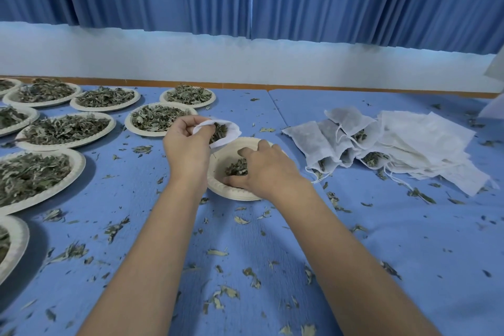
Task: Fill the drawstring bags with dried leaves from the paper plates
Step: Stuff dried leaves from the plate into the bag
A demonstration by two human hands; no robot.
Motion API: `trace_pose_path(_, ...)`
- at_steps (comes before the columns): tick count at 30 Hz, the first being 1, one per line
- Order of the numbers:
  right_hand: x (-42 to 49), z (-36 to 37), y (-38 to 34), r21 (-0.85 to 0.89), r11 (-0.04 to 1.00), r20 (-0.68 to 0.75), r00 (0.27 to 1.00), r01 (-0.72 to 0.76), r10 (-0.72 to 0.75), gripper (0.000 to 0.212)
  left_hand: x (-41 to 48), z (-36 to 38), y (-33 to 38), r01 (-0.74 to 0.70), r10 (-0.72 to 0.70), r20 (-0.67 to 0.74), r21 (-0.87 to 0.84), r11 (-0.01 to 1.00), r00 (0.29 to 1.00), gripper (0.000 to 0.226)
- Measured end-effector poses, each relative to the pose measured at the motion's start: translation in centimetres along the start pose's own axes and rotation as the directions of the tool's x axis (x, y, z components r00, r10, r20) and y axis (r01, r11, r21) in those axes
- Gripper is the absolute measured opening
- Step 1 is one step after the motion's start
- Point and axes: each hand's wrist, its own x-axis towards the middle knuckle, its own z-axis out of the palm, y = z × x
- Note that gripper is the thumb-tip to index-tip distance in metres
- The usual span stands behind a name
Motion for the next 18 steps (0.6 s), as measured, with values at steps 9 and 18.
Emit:
trace_pose_path(9,0.8,0.7,0.3,0.118,0.992,-0.135,0.991,0.037,-0.021,0.023,0.1,0.1,0.0,0.018,-0.018,0.002,-0.036,0.999,1.000,0.020)
trace_pose_path(18,0.6,1.8,0.4,0.177,0.982,-0.258,0.966,0.061,-0.014,0.020,0.3,0.5,-0.3,0.046,-0.046,0.037,-0.015,0.999,0.998,0.008)
